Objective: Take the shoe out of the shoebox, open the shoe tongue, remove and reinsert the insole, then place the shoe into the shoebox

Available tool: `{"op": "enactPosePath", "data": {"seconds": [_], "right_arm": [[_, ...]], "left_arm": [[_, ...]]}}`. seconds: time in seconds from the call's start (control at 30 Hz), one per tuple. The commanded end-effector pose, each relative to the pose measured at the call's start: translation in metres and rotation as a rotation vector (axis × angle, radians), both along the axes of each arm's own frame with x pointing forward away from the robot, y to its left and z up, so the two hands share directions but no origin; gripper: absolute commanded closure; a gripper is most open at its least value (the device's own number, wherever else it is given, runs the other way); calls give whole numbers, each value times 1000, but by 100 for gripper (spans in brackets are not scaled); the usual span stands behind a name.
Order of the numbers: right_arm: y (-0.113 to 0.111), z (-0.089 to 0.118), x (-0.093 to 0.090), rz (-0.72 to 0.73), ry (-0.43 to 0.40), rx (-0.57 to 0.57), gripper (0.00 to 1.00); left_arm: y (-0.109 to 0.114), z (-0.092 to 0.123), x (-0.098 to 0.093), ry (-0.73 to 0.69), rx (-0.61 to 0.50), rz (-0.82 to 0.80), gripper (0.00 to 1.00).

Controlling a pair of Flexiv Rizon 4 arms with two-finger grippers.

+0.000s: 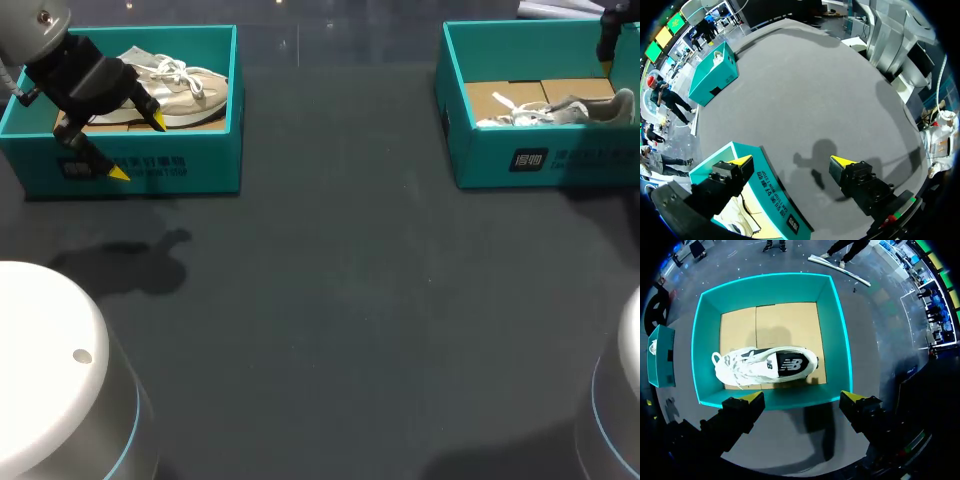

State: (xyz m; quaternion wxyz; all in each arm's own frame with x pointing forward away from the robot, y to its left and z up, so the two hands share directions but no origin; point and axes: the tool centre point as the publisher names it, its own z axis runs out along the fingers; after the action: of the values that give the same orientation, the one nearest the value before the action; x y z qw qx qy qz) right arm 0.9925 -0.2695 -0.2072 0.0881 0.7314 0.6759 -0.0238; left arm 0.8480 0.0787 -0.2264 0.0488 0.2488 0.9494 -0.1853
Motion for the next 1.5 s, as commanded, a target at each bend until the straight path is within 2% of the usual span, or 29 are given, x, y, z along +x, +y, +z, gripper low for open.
{"op": "enactPosePath", "data": {"seconds": [0.03, 0.17, 0.57, 0.63, 0.77, 0.83, 0.9, 0.93, 1.0, 1.03, 1.13, 1.5], "right_arm": [[4, 12, -9, 21, 3, 13, 0], [6, 15, -13, 42, 26, 40, 0], [6, 15, -13, 42, 26, 40, 0], [6, 15, -13, 42, 26, 40, 0], [6, 15, -13, 42, 26, 40, 0], [6, 15, -13, 42, 26, 40, 0], [6, 15, -13, 42, 26, 40, 0], [6, 15, -13, 42, 26, 40, 0], [6, 15, -13, 42, 26, 40, 0], [6, 15, -13, 42, 26, 40, 0], [6, 15, -13, 42, 26, 40, 0], [6, 15, -13, 42, 26, 40, 0]], "left_arm": [[1, 0, -1, -3, 2, 0, 0], [1, 0, -1, -3, 2, 0, 0], [1, 0, -1, -3, 2, 0, 0], [4, 5, 3, -20, 15, -24, 0], [16, 19, 17, -60, 39, -143, 0], [25, 25, 29, -47, 18, -238, 0], [32, 27, 42, -88, 76, -288, 0], [37, 28, 48, -89, 68, -377, 0], [46, 26, 68, -86, 129, -372, 0], [53, 26, 77, -83, 120, -427, 0], [78, 27, 110, -188, 202, -539, 0], [78, 27, 110, -188, 202, -539, 0]]}}
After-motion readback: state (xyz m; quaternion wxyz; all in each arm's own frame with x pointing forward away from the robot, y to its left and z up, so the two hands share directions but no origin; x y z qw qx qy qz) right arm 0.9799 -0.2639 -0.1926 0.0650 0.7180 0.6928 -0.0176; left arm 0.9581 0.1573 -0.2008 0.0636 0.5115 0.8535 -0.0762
